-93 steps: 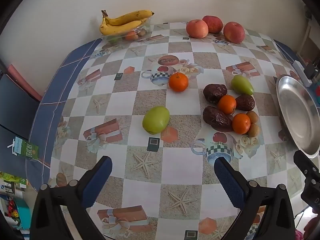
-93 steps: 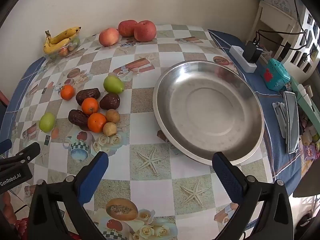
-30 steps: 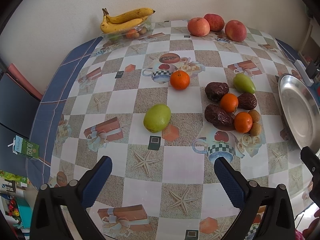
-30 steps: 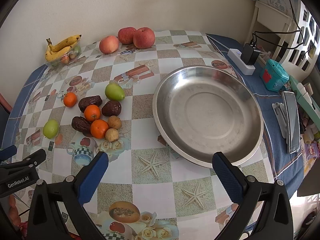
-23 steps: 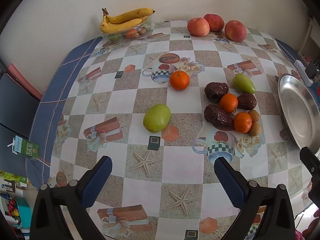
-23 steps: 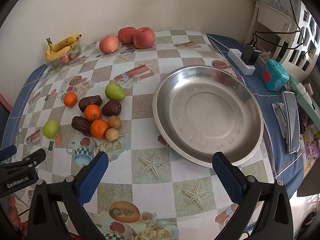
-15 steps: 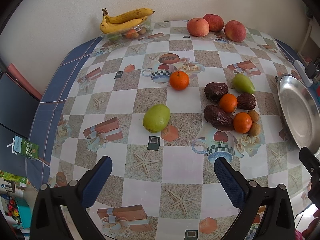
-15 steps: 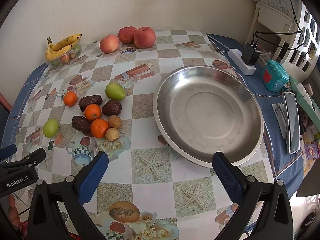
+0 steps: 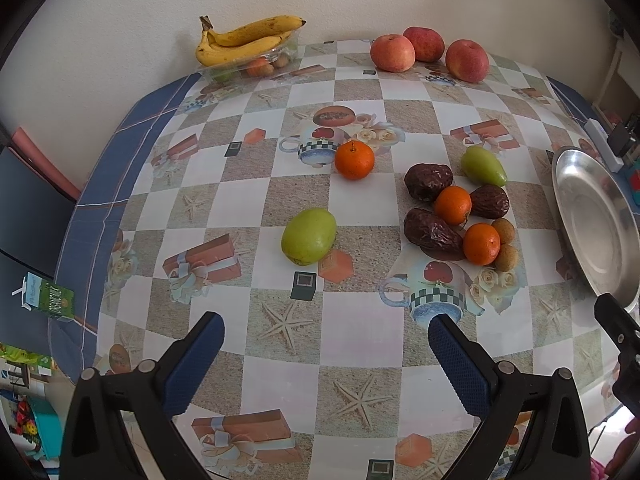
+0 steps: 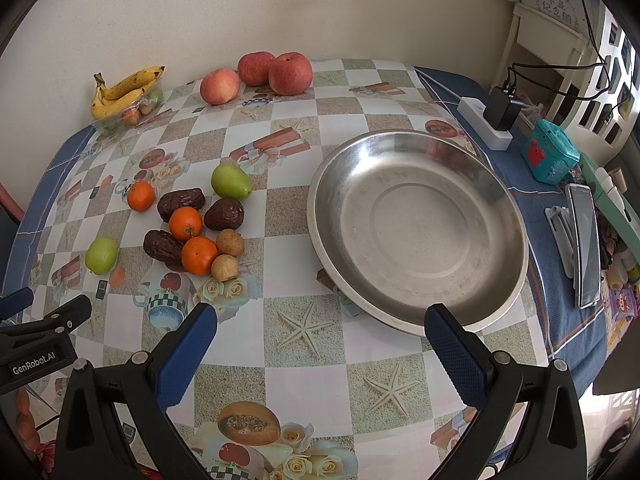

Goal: Organize fruits

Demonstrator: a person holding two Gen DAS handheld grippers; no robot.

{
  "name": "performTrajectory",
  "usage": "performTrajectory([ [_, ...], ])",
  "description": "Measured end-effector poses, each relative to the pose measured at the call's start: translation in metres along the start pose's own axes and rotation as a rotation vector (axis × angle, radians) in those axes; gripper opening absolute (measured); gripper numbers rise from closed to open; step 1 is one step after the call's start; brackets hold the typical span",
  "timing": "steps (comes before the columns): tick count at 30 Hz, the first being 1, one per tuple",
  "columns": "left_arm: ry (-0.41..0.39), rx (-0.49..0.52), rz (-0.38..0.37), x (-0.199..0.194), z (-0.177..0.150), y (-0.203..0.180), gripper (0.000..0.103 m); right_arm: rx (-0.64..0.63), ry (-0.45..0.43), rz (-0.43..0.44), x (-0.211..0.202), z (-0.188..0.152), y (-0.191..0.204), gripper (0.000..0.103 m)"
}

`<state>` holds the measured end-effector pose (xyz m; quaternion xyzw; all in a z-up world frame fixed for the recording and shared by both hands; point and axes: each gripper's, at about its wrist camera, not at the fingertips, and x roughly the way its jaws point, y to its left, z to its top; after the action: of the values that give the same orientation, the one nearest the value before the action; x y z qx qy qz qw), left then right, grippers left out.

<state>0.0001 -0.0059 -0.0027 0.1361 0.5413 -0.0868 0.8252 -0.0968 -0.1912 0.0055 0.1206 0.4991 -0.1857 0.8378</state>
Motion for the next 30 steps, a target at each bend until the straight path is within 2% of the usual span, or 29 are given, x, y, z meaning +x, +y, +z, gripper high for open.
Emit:
performTrajectory([
  [7,-0.014,-0.039,-0.098,0.0,0.017,0.005,0.103,0.013,0.017,0.026,0.002,0.002,-0.002,0.103],
  [10,-0.05,-0.079,-0.113,-0.002,0.028,0.015,0.103,0.033,0.018,0.065,0.0,0.009,0.0,0.103],
  [14,-0.084,-0.156,-0.194,-0.003,0.046,0.033,0.103,0.036,-0.004,0.128,-0.005,0.027,0.008,0.103],
  [16,-0.103,-0.161,-0.172,-0.002,0.054,0.038,0.103,0.045,-0.017,0.149,-0.005,0.037,0.012,0.103],
  [19,-0.092,-0.16,-0.094,0.003,0.062,0.043,0.103,0.027,-0.016,0.146,-0.002,0.051,0.022,0.103],
  [22,-0.071,-0.161,-0.063,0.013,0.068,0.044,0.103,0.006,-0.01,0.151,0.005,0.062,0.033,0.103],
  [30,-0.022,-0.204,-0.098,0.042,0.089,0.028,0.102,-0.016,0.01,0.174,0.03,0.081,0.053,0.103],
])
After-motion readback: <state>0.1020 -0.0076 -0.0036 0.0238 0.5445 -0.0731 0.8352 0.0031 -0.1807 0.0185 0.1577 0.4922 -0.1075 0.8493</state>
